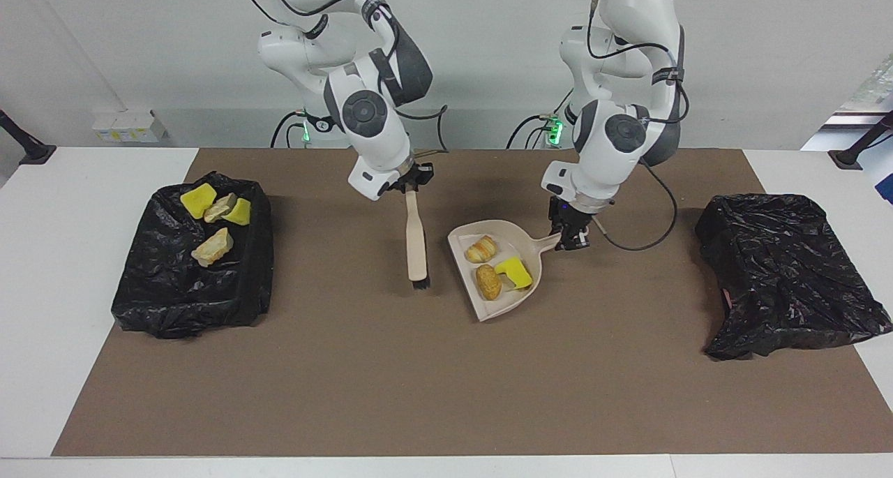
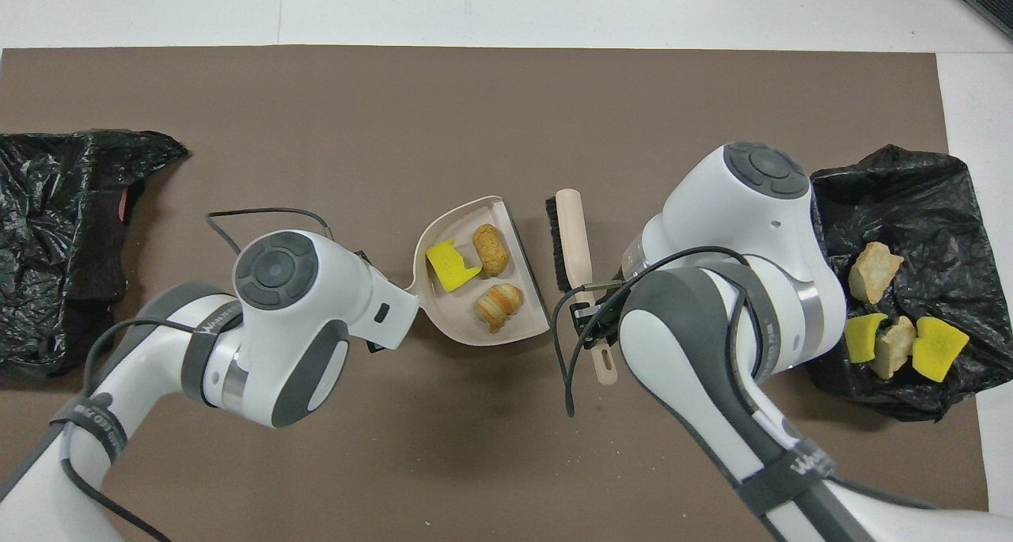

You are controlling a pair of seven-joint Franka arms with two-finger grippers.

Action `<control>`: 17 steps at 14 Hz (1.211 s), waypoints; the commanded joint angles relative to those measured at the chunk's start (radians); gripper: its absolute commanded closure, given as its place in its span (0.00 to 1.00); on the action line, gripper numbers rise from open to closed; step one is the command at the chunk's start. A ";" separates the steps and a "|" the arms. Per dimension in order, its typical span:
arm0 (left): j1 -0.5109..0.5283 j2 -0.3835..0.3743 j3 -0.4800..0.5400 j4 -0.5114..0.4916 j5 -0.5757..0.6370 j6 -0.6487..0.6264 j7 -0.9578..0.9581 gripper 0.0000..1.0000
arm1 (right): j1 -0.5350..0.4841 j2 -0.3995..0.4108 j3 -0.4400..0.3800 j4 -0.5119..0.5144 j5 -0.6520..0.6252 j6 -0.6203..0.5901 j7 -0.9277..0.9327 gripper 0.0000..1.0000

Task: Sweep and dump trash in bin
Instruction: 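Tip the dustpan over the nearby trash bag with the left gripper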

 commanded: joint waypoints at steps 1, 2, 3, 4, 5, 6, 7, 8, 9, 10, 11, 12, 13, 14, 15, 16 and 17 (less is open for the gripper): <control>0.088 0.003 -0.008 0.123 -0.024 -0.132 0.084 1.00 | 0.094 -0.165 0.006 -0.207 -0.011 0.089 0.129 1.00; 0.115 0.001 -0.008 0.143 -0.030 -0.149 0.104 1.00 | 0.125 -0.219 0.006 -0.280 -0.007 0.134 0.161 1.00; 0.146 0.001 -0.008 0.175 -0.030 -0.177 0.129 1.00 | 0.157 -0.257 0.008 -0.331 0.002 0.161 0.171 1.00; 0.178 0.004 -0.008 0.215 -0.029 -0.225 0.167 1.00 | 0.180 -0.281 0.008 -0.360 0.041 0.163 0.169 1.00; 0.206 0.006 -0.005 0.249 -0.024 -0.253 0.242 1.00 | 0.200 -0.278 0.008 -0.370 0.080 0.172 0.174 1.00; 0.246 0.006 -0.003 0.261 -0.027 -0.270 0.308 1.00 | 0.243 -0.264 0.008 -0.377 0.086 0.203 0.174 1.00; 0.296 0.006 -0.006 0.272 -0.027 -0.286 0.354 1.00 | 0.254 -0.253 0.008 -0.381 0.089 0.243 0.183 1.00; 0.319 0.006 -0.005 0.289 -0.027 -0.299 0.392 1.00 | 0.260 -0.236 0.008 -0.381 0.091 0.258 0.183 1.00; 0.349 0.007 -0.005 0.301 -0.026 -0.312 0.434 1.00 | 0.262 -0.215 0.008 -0.381 0.091 0.278 0.183 1.00; 0.381 0.009 -0.006 0.309 -0.027 -0.318 0.470 1.00 | 0.283 -0.197 0.008 -0.381 0.091 0.304 0.195 1.00; 0.413 0.011 -0.007 0.319 -0.024 -0.333 0.509 1.00 | 0.308 -0.172 0.008 -0.381 0.091 0.332 0.241 1.00; 0.454 0.014 -0.005 0.345 -0.024 -0.362 0.562 1.00 | 0.311 -0.158 0.008 -0.379 0.091 0.349 0.285 1.00; 0.505 0.024 -0.005 0.382 -0.024 -0.402 0.636 1.00 | 0.314 -0.149 0.008 -0.377 0.089 0.347 0.310 1.00; 0.542 0.044 -0.005 0.419 -0.018 -0.439 0.682 1.00 | 0.317 -0.149 0.008 -0.377 0.089 0.343 0.315 0.99; 0.572 0.059 -0.003 0.457 -0.012 -0.463 0.725 1.00 | 0.320 -0.141 0.008 -0.381 0.089 0.350 0.313 0.97; 0.606 0.075 -0.002 0.488 -0.006 -0.480 0.773 1.00 | 0.338 -0.121 0.008 -0.379 0.088 0.360 0.309 0.92; 0.643 0.089 0.000 0.519 0.022 -0.493 0.803 1.00 | 0.340 -0.115 0.008 -0.376 0.086 0.366 0.300 0.81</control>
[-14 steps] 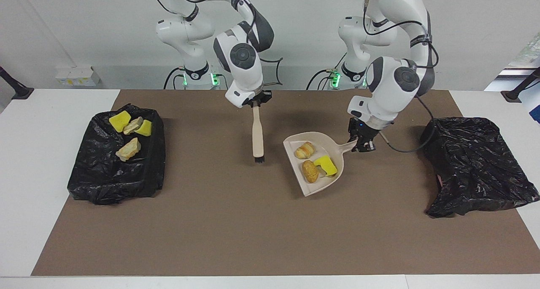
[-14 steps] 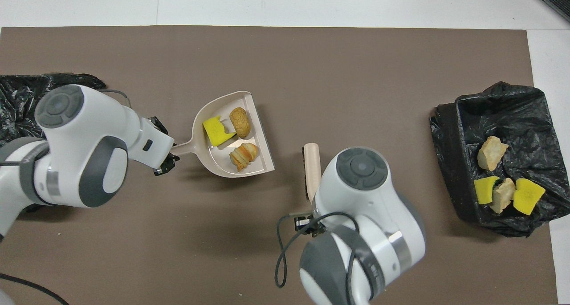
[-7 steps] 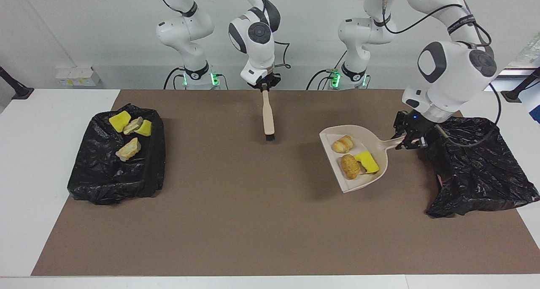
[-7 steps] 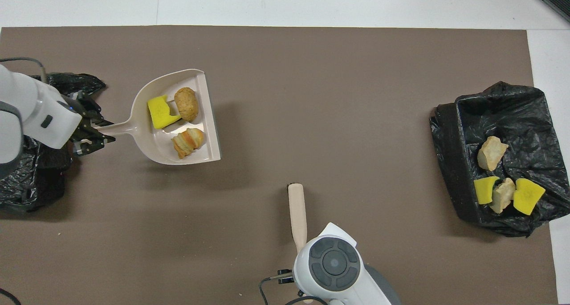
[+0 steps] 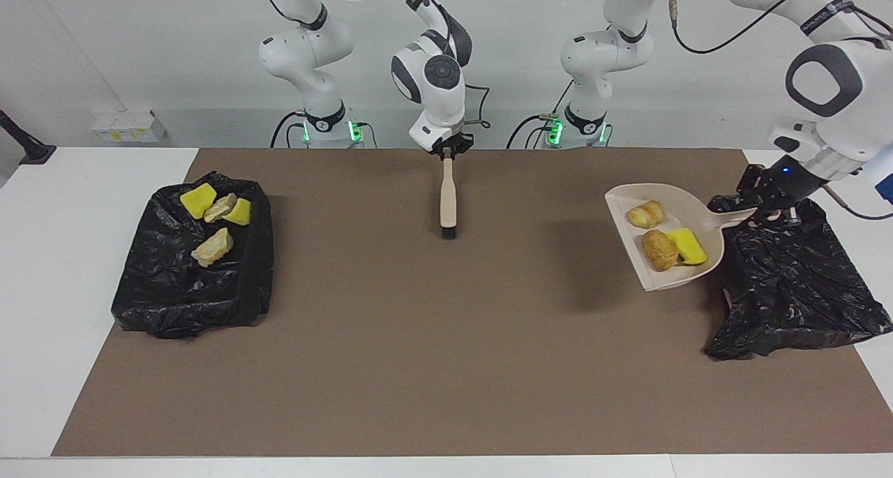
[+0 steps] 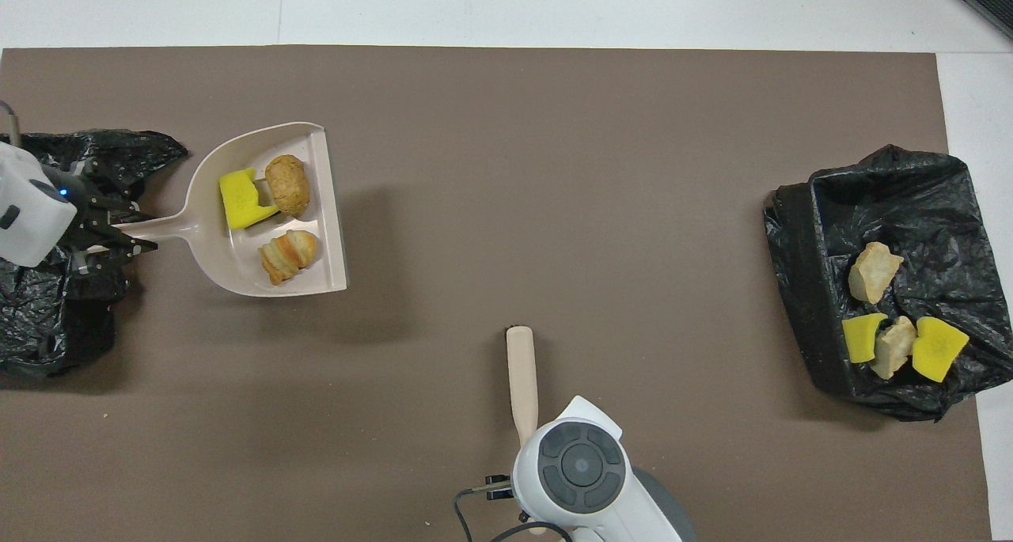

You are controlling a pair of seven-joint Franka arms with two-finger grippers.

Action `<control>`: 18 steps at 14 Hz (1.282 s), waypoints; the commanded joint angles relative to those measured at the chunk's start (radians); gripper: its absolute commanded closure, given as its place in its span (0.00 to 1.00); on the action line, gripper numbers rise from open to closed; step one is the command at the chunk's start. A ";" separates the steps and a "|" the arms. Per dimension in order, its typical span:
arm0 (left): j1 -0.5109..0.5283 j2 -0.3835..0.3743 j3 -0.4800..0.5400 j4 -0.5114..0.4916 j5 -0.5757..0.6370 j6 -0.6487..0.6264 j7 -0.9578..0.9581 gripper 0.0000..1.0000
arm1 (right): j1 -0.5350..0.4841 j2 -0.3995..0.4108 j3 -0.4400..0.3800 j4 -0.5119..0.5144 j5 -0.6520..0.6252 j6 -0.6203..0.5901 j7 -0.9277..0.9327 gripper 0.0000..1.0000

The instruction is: Sweep and dump trash in bin

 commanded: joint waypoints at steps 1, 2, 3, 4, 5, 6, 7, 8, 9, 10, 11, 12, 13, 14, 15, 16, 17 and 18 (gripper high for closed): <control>0.092 0.074 -0.010 0.135 0.053 -0.085 0.080 1.00 | 0.014 0.035 -0.003 0.013 0.007 0.026 -0.002 0.66; 0.128 0.095 -0.010 0.180 0.072 -0.099 0.083 1.00 | 0.014 0.041 -0.003 0.020 0.002 0.028 -0.012 0.59; 0.142 0.117 -0.010 0.222 0.105 -0.099 0.091 1.00 | 0.012 0.049 -0.005 0.029 0.002 0.028 -0.019 0.40; 0.148 0.141 0.000 0.253 0.162 -0.093 0.106 1.00 | 0.006 0.066 -0.006 0.054 0.002 0.028 -0.019 0.23; 0.151 0.154 0.003 0.278 0.203 -0.073 0.108 1.00 | -0.015 0.081 -0.011 0.095 0.002 0.017 -0.025 0.11; 0.163 0.155 0.001 0.280 0.240 -0.036 0.108 1.00 | -0.063 0.080 -0.011 0.123 -0.004 0.009 -0.029 0.00; 0.179 0.155 0.000 0.281 0.265 -0.007 0.107 1.00 | -0.104 0.072 -0.011 0.154 -0.004 -0.005 -0.039 0.00; 0.186 0.157 0.000 0.280 0.288 0.034 0.105 1.00 | -0.146 0.069 -0.011 0.193 -0.005 -0.034 -0.042 0.00; 0.186 0.157 0.003 0.275 0.346 0.082 0.106 1.00 | -0.178 0.067 -0.014 0.238 -0.008 -0.066 -0.040 0.00; 0.182 0.158 0.003 0.272 0.418 0.114 0.105 1.00 | -0.222 0.069 -0.014 0.288 -0.008 -0.087 -0.042 0.00; 0.174 0.158 0.001 0.267 0.476 0.145 0.091 1.00 | -0.283 0.069 -0.010 0.350 -0.002 -0.104 -0.040 0.00; 0.174 0.157 0.003 0.258 0.519 0.191 0.088 1.00 | -0.322 0.081 -0.008 0.402 0.010 -0.109 -0.040 0.00; 0.168 0.154 0.003 0.245 0.579 0.215 0.085 1.00 | -0.338 0.081 -0.011 0.443 0.007 -0.117 -0.042 0.00; 0.163 0.145 0.003 0.216 0.642 0.229 0.070 1.00 | -0.357 0.081 -0.014 0.479 -0.010 -0.141 -0.055 0.00; 0.162 0.131 0.003 0.186 0.671 0.248 0.045 1.00 | -0.388 0.081 -0.014 0.514 -0.011 -0.182 -0.101 0.00; 0.139 0.108 0.003 0.141 0.714 0.261 -0.003 1.00 | -0.420 0.081 -0.016 0.561 -0.017 -0.242 -0.153 0.00; 0.119 0.087 0.001 0.107 0.804 0.274 -0.059 1.00 | -0.442 0.081 -0.019 0.600 -0.062 -0.293 -0.201 0.00; 0.111 0.061 0.001 0.058 0.867 0.283 -0.124 1.00 | -0.456 0.080 -0.022 0.631 -0.139 -0.330 -0.238 0.00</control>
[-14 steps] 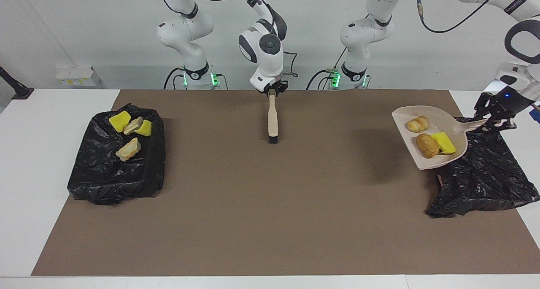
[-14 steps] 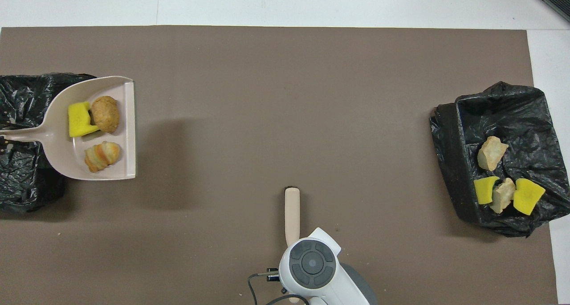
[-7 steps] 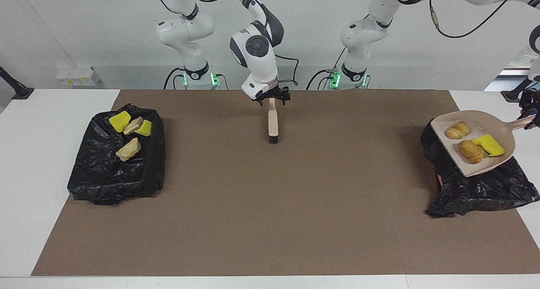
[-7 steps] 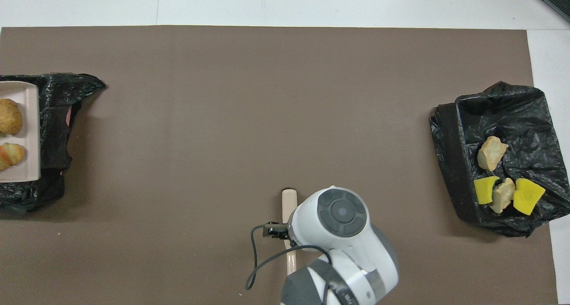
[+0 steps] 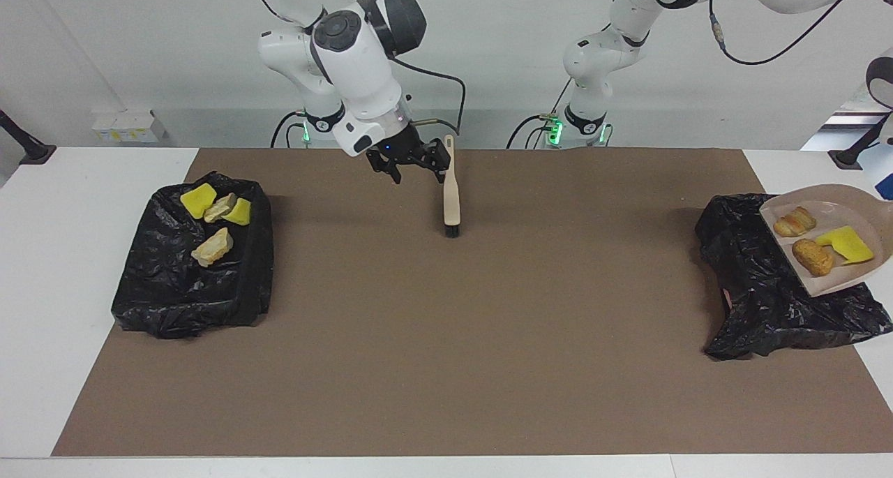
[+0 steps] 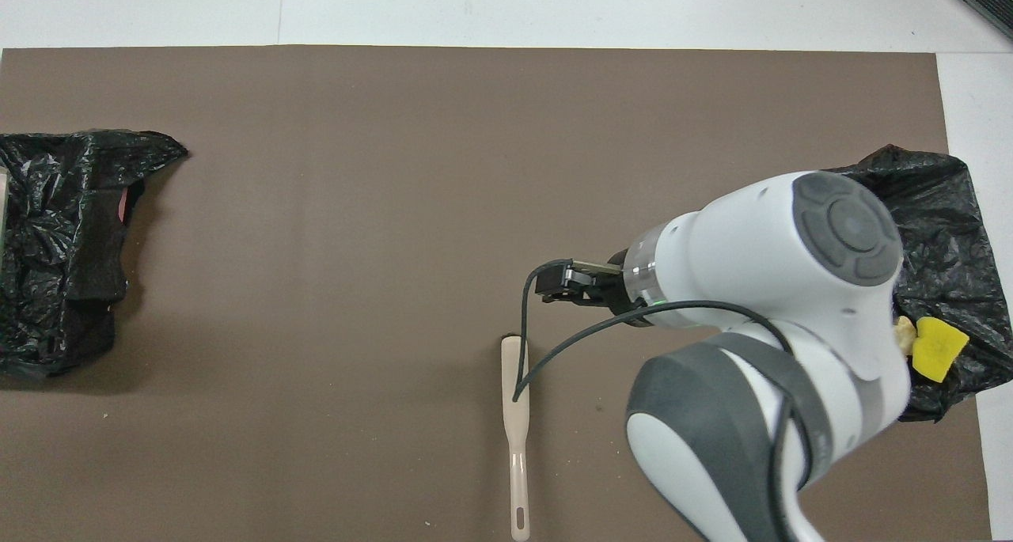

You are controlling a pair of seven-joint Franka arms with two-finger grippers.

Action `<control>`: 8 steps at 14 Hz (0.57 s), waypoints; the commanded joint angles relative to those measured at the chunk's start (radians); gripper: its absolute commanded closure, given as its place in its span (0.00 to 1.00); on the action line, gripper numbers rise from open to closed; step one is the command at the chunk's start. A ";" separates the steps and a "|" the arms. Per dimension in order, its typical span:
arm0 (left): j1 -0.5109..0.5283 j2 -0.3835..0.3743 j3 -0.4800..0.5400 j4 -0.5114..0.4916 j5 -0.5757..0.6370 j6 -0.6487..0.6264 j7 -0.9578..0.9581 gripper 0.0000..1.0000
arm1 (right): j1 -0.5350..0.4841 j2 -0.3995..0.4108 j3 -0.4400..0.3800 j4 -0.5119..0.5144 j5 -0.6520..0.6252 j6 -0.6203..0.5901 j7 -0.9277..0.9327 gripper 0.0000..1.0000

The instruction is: Sweep and dump trash in bin

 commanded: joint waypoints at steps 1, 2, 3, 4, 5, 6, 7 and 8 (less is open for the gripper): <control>-0.056 -0.110 0.007 -0.173 0.162 0.059 -0.168 1.00 | -0.056 0.020 0.007 0.115 -0.154 -0.112 -0.100 0.00; -0.073 -0.133 0.007 -0.211 0.215 0.070 -0.221 1.00 | -0.069 0.020 0.007 0.147 -0.208 -0.146 -0.112 0.00; -0.073 -0.155 0.007 -0.243 0.278 0.074 -0.276 1.00 | -0.082 0.021 0.005 0.172 -0.243 -0.167 -0.111 0.00; -0.082 -0.163 0.006 -0.256 0.349 0.071 -0.316 1.00 | -0.105 0.021 0.004 0.189 -0.269 -0.189 -0.112 0.00; -0.096 -0.169 0.007 -0.257 0.389 0.065 -0.324 1.00 | -0.129 0.021 0.004 0.210 -0.280 -0.204 -0.112 0.00; -0.099 -0.170 0.007 -0.258 0.429 0.055 -0.327 1.00 | -0.151 0.021 0.002 0.236 -0.291 -0.220 -0.114 0.00; -0.101 -0.177 0.007 -0.256 0.478 0.058 -0.325 1.00 | -0.169 0.026 0.004 0.261 -0.309 -0.249 -0.114 0.00; -0.099 -0.183 0.007 -0.256 0.498 0.067 -0.325 1.00 | -0.171 0.029 0.005 0.275 -0.337 -0.262 -0.114 0.00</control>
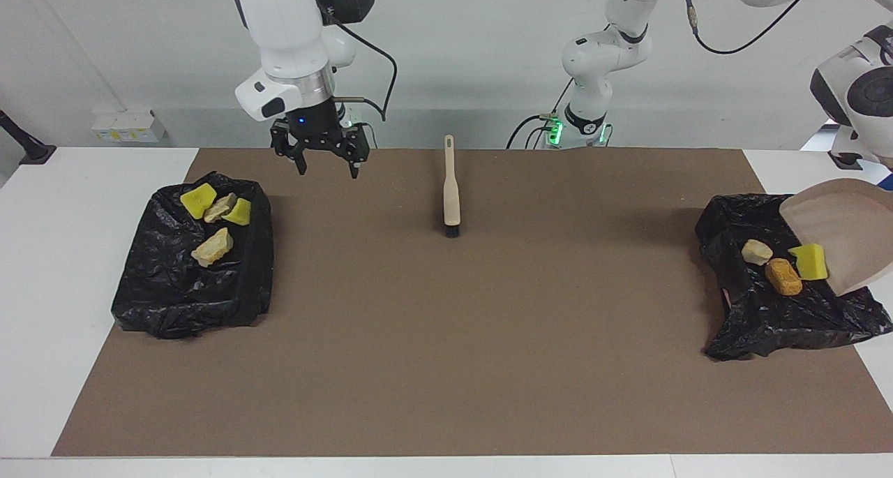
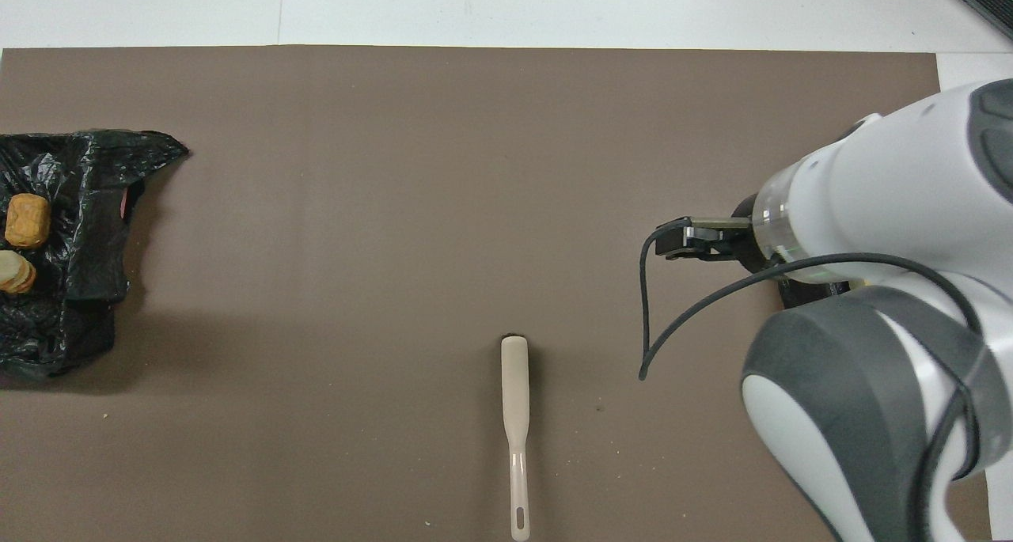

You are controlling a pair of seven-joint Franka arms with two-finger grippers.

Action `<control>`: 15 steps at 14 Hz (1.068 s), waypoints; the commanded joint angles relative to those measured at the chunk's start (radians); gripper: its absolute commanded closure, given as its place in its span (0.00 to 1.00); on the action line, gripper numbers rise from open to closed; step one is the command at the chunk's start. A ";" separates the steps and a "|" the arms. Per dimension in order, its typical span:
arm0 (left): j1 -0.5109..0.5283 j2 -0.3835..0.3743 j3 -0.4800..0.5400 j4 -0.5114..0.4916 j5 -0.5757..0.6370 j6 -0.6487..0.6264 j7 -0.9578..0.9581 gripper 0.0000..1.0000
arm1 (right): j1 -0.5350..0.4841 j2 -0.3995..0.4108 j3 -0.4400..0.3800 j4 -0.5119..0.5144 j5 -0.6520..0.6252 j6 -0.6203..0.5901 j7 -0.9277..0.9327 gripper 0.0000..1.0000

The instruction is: Sweep and dump trash in bin

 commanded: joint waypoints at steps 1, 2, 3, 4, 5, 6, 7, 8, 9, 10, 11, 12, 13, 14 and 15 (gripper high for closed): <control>-0.011 -0.054 0.011 -0.043 0.066 0.028 -0.022 1.00 | -0.025 0.026 0.015 0.066 -0.073 -0.049 -0.020 0.00; -0.011 -0.062 0.009 -0.038 0.060 0.027 -0.020 1.00 | -0.022 0.024 0.015 0.066 -0.082 -0.049 -0.021 0.00; -0.011 -0.063 0.000 -0.030 0.041 0.019 -0.023 1.00 | -0.017 0.024 0.015 0.066 -0.083 -0.044 -0.020 0.00; -0.012 -0.080 0.000 -0.032 0.004 0.018 -0.022 1.00 | -0.017 0.026 0.017 0.066 -0.083 -0.039 -0.021 0.00; -0.017 -0.088 -0.001 -0.032 -0.050 0.012 -0.022 1.00 | -0.023 0.027 0.017 0.066 -0.081 -0.036 -0.024 0.00; -0.037 -0.091 0.000 -0.032 -0.112 -0.011 -0.025 1.00 | -0.025 0.032 0.015 0.068 -0.082 -0.036 -0.044 0.00; -0.044 -0.091 -0.001 -0.027 -0.169 -0.037 -0.026 1.00 | -0.026 0.033 0.015 0.072 -0.083 -0.038 -0.072 0.00; -0.054 -0.092 -0.003 -0.024 -0.235 -0.060 -0.040 1.00 | -0.027 0.033 0.015 0.076 -0.081 -0.041 -0.087 0.00; -0.066 -0.092 -0.003 -0.024 -0.287 -0.082 -0.074 1.00 | -0.027 0.036 0.015 0.076 -0.081 -0.039 -0.096 0.00; -0.074 -0.095 -0.005 -0.024 -0.333 -0.105 -0.121 1.00 | -0.031 0.036 0.014 0.077 -0.076 -0.041 -0.099 0.00; -0.087 -0.095 -0.005 -0.026 -0.376 -0.123 -0.161 1.00 | -0.025 0.033 0.012 0.076 -0.067 -0.036 -0.096 0.00; -0.101 -0.097 -0.005 -0.026 -0.430 -0.145 -0.199 1.00 | -0.014 0.021 -0.008 0.076 -0.060 -0.041 -0.101 0.00; -0.110 -0.097 -0.005 -0.026 -0.479 -0.166 -0.242 1.00 | -0.002 0.020 -0.040 0.076 -0.058 -0.048 -0.101 0.00; -0.129 -0.098 -0.005 -0.032 -0.524 -0.182 -0.296 1.00 | 0.015 0.014 -0.057 0.071 -0.052 -0.053 -0.109 0.00; -0.144 -0.109 -0.005 -0.039 -0.561 -0.205 -0.362 1.00 | 0.019 -0.003 -0.070 0.062 -0.050 -0.061 -0.119 0.00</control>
